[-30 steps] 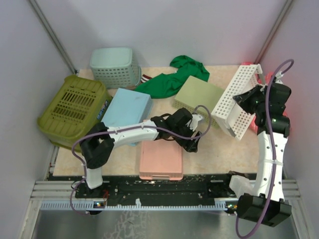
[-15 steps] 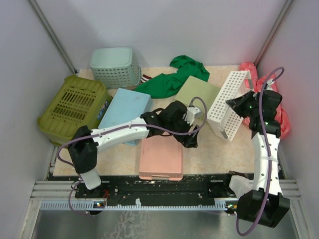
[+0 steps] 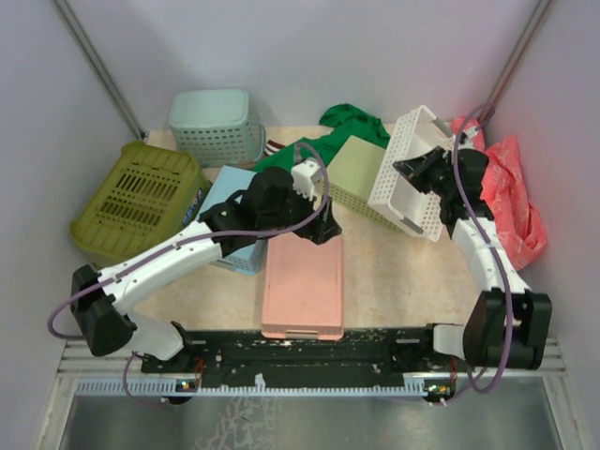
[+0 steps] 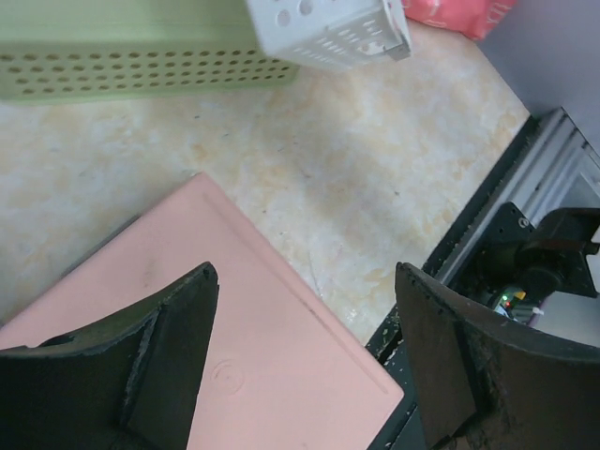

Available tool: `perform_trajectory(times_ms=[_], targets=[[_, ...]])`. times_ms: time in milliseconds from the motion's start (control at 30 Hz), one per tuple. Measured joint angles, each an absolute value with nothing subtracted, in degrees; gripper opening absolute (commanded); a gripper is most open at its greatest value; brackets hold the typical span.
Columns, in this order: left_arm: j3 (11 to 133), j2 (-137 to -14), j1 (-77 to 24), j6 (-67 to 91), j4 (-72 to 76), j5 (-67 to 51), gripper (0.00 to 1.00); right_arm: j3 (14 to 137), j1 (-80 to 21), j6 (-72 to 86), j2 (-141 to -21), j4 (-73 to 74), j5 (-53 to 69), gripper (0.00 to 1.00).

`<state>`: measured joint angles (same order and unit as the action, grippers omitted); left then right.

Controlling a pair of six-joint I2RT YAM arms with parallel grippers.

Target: Turn the large container upside down

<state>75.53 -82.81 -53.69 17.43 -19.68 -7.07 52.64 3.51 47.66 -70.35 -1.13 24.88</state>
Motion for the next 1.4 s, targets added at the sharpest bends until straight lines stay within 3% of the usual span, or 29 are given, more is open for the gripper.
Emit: perform_trajectory(times_ms=[167,333,533,733,1000,1400], targets=[[70.4,-79.0,-51.5,20.1,-18.8,-3.9,0.81,56.4,1.7,49.9,-78.9,-6.9,24.5,0.0],[68.4,-78.8,-51.2,21.4,-18.8,-2.6,0.81,58.4,1.5,49.5,-79.5,-7.2,23.6,0.0],[68.3,-78.8,-51.0,21.6,-18.2,-2.1,0.81,58.6,1.3,45.6,-73.2,2.3,18.8,0.0],[68.3,-78.8,-50.5,21.2,-18.0,-1.0,0.81,56.0,1.2,44.8,-59.5,9.7,15.6,0.0],[68.3,-78.8,-49.9,20.5,-18.0,0.5,0.81,49.2,1.2,52.8,-48.6,12.4,13.2,0.0],[68.3,-78.8,-49.7,19.5,-18.0,2.3,0.82,43.4,-1.0,61.1,-54.0,-1.0,26.0,0.0]])
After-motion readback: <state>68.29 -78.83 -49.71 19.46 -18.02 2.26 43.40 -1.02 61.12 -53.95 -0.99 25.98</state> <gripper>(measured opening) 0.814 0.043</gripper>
